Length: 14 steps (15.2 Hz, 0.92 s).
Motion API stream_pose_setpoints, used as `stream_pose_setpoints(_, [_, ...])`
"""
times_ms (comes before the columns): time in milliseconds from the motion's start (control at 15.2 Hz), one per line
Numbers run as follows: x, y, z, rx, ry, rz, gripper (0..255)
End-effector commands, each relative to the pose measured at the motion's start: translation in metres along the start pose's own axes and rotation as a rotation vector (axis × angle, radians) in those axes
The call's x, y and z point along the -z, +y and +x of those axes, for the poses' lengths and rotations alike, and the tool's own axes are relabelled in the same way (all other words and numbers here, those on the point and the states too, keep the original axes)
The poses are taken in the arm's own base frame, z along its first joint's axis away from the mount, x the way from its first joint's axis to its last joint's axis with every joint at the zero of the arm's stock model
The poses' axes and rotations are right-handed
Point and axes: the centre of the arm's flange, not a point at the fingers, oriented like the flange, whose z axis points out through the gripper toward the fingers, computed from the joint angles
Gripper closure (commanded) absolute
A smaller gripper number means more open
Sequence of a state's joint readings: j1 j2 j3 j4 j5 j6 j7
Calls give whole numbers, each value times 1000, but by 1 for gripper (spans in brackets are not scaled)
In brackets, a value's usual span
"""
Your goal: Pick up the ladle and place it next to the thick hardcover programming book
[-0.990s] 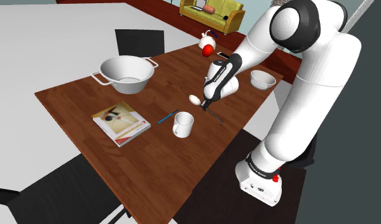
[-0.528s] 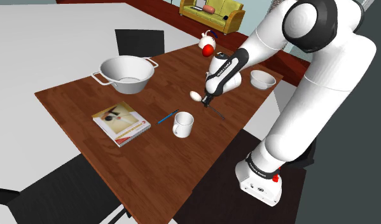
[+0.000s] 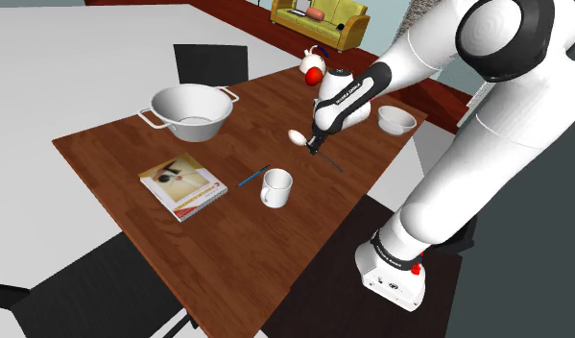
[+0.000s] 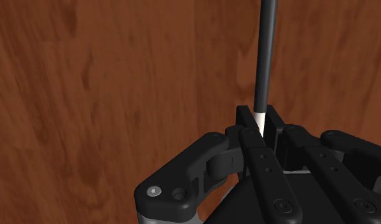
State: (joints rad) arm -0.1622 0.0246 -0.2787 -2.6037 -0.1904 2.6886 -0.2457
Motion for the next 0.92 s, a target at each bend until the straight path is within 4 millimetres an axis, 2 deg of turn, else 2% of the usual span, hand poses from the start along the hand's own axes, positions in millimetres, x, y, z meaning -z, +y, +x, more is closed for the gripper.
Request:
stream_pose_setpoints(0, [10,2,0,0,-1,0,255])
stream_pose_setpoints(330, [35,5,1,0,-1,0,255])
stream_pose_setpoints(858, [45,-86,54,0,-1,0,255])
